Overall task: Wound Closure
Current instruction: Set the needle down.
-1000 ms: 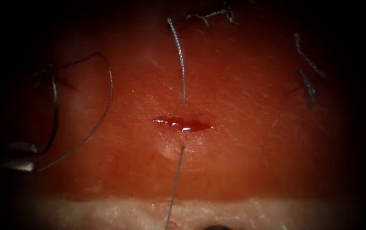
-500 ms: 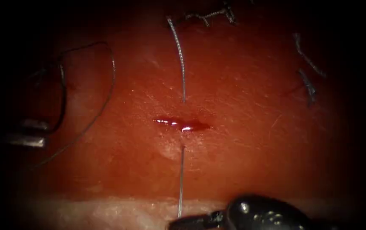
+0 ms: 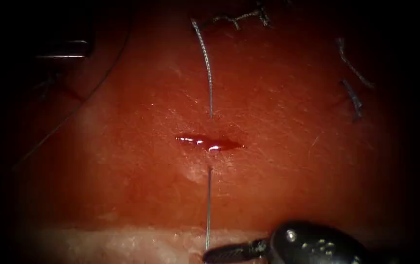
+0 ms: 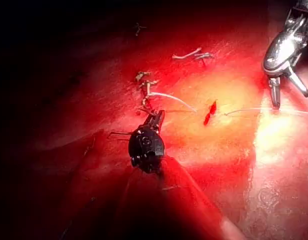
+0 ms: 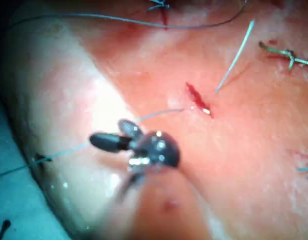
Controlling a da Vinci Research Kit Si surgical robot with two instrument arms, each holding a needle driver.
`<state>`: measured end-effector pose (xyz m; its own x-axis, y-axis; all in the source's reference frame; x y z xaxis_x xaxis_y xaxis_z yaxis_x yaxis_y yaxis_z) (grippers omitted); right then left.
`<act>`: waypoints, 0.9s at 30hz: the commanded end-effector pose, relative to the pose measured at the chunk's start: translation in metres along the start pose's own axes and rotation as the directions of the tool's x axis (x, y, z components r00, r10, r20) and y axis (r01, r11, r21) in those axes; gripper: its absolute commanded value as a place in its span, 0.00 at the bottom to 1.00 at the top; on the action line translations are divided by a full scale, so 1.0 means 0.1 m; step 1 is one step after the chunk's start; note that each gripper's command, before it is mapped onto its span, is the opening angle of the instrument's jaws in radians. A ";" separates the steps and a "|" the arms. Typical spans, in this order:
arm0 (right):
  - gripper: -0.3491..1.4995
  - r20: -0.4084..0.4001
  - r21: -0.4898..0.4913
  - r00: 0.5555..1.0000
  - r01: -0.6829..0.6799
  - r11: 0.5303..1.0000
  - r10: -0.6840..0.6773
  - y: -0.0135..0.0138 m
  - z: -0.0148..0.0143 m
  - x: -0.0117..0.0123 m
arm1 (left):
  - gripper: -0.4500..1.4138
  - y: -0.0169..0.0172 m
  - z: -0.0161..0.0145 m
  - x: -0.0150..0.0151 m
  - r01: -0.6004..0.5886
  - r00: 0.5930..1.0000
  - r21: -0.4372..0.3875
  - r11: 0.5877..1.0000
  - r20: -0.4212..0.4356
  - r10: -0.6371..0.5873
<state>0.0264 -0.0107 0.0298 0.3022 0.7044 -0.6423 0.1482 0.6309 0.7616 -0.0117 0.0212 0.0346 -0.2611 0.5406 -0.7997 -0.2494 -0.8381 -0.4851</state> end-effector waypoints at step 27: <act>0.95 -0.004 0.003 1.000 -0.008 1.000 0.008 0.008 -0.010 0.001 | 0.93 -0.102 0.072 -0.051 0.038 0.995 0.098 0.994 0.088 -0.047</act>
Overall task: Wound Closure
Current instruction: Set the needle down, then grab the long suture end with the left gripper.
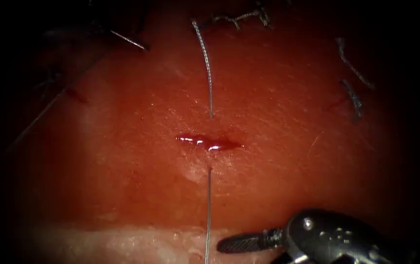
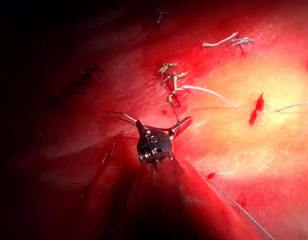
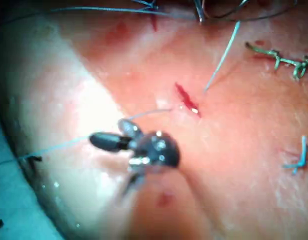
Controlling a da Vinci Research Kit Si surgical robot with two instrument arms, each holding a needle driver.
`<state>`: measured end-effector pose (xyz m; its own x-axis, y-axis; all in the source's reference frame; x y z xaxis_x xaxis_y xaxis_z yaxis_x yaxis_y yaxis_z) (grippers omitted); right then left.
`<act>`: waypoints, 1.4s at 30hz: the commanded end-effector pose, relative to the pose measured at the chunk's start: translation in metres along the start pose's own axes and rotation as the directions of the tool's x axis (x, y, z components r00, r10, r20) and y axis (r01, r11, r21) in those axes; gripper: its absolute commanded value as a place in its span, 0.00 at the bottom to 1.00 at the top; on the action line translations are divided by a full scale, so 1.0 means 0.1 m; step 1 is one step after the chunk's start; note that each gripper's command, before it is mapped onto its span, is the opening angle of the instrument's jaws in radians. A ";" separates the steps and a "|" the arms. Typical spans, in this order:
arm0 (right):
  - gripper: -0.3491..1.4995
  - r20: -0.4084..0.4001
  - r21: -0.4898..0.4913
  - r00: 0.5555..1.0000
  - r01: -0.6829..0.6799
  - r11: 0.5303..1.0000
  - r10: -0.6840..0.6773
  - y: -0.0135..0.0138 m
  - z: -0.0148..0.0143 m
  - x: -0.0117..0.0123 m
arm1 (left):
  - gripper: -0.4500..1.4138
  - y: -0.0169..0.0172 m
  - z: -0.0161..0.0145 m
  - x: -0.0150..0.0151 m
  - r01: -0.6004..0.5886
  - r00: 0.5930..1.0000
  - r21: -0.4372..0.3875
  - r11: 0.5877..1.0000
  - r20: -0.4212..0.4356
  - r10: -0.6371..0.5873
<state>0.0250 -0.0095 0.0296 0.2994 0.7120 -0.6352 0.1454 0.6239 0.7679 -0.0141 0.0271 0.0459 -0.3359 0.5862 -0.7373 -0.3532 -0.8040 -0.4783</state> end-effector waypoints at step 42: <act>0.91 -0.053 -0.084 0.998 0.011 0.996 -0.015 0.011 -0.056 0.027 | 0.83 0.192 -0.017 0.063 -0.399 0.916 -0.351 0.847 -0.189 0.353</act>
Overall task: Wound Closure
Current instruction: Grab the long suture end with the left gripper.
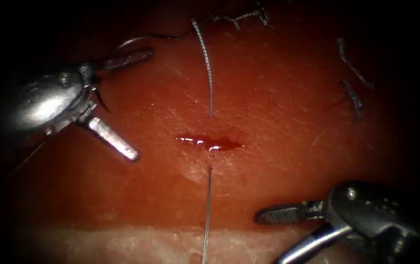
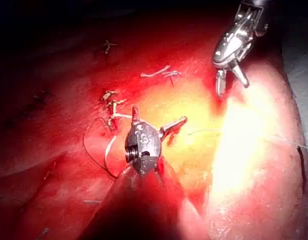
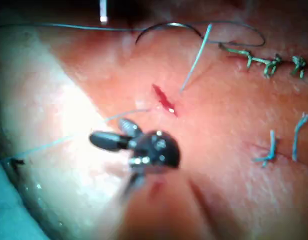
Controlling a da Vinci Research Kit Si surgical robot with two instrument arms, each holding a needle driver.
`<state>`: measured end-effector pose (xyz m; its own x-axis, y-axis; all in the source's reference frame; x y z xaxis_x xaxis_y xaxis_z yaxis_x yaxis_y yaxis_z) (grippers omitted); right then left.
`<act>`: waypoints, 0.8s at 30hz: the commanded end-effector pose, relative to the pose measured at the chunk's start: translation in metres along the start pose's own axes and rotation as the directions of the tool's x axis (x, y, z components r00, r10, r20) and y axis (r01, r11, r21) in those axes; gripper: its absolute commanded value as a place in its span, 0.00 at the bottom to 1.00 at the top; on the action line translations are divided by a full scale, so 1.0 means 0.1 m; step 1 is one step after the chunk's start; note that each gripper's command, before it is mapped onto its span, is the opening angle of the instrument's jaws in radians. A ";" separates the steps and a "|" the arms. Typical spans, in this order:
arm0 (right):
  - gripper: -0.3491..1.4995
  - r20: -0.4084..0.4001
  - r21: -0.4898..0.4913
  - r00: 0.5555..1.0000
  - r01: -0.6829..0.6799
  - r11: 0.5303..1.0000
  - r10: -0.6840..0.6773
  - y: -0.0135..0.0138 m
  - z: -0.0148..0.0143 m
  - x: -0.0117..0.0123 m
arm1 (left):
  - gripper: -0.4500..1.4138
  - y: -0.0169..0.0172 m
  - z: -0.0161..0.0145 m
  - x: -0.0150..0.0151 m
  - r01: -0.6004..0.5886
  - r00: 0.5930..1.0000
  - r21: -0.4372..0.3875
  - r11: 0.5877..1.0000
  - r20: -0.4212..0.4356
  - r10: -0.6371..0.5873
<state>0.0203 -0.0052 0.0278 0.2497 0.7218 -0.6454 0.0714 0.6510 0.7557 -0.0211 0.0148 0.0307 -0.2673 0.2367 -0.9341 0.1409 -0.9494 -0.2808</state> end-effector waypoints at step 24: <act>0.91 -0.094 -0.140 0.995 0.008 0.990 -0.022 0.028 -0.022 0.021 | 0.75 0.062 0.076 -0.031 -0.418 0.900 -0.067 0.906 0.110 0.423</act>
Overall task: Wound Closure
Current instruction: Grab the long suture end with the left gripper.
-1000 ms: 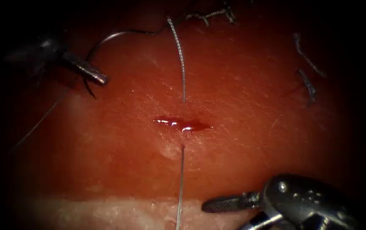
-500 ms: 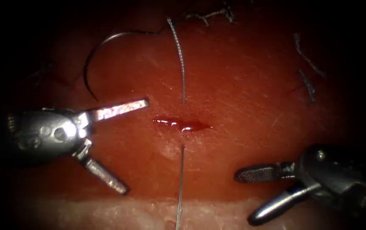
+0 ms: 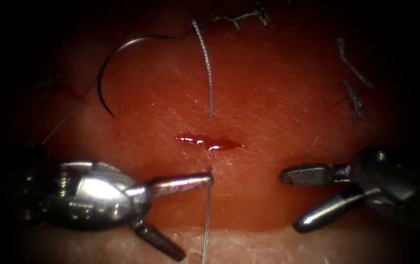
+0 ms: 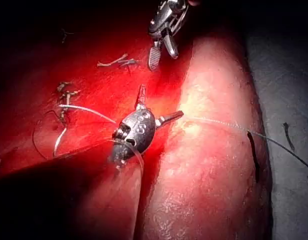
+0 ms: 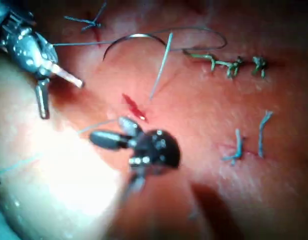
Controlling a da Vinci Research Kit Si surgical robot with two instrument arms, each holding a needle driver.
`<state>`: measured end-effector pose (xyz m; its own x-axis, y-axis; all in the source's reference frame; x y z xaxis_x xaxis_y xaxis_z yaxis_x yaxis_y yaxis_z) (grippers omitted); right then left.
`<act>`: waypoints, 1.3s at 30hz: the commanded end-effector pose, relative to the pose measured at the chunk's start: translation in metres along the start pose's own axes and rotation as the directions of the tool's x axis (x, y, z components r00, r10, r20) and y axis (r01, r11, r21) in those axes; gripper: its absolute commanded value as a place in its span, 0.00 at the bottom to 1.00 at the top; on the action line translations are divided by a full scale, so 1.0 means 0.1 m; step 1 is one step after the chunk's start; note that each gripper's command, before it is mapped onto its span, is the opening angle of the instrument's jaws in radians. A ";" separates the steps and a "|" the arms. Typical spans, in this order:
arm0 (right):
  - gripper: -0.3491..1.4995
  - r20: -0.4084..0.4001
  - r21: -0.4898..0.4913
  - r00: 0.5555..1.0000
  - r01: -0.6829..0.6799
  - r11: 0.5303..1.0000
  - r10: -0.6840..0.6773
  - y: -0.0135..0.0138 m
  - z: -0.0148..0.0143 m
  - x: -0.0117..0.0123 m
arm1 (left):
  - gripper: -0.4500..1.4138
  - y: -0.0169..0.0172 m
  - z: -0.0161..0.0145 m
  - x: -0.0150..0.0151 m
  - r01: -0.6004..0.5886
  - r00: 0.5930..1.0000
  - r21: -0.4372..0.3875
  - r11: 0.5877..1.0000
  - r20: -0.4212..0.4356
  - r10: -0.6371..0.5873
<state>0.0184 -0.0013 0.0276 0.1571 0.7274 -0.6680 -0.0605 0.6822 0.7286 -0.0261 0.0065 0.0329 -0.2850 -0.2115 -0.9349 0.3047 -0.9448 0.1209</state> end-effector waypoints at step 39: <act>0.91 -0.012 -0.028 1.000 0.002 1.000 -0.002 0.000 0.021 -0.010 | 0.69 0.036 0.072 -0.021 -0.067 0.998 -0.045 0.997 0.017 0.068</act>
<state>0.0197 -0.0021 0.0281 0.1452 0.7273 -0.6708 -0.0920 0.6850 0.7227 -0.0305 0.0015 0.0369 -0.2782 -0.2788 -0.9192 0.3657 -0.9156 0.1671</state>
